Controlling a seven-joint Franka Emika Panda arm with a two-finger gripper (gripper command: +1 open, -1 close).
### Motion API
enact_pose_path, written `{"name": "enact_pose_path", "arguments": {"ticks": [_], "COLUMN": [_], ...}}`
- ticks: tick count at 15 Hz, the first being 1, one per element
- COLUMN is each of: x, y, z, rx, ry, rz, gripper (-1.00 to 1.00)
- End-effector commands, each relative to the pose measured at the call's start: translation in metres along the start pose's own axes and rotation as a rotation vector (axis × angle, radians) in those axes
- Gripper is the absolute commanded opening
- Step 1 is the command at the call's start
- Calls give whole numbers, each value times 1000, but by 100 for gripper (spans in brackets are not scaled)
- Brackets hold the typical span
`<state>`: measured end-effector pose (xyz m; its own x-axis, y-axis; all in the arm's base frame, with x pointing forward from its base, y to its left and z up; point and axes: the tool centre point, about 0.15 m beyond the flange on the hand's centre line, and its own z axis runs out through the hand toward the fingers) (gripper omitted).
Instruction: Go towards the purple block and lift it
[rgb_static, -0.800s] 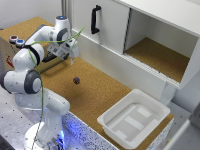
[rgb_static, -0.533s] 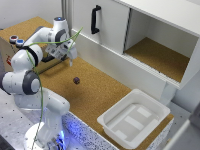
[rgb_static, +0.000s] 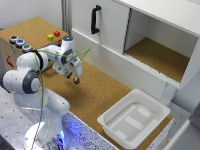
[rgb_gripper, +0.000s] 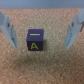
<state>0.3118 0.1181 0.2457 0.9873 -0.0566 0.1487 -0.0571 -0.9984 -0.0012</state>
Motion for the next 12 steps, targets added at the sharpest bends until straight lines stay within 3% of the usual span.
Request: {"name": "enact_pose_path", "arguments": {"ticks": [1, 7, 8, 12], "x": [32, 51, 55, 56], "y": [-12, -17, -18, -22], "z": [34, 54, 52, 52], "rx": [-29, -33, -34, -45], "ry": [-25, -34, -22, -8], "rz": [-72, -101, -102, -112], "gripper": [100, 100, -100, -100]}}
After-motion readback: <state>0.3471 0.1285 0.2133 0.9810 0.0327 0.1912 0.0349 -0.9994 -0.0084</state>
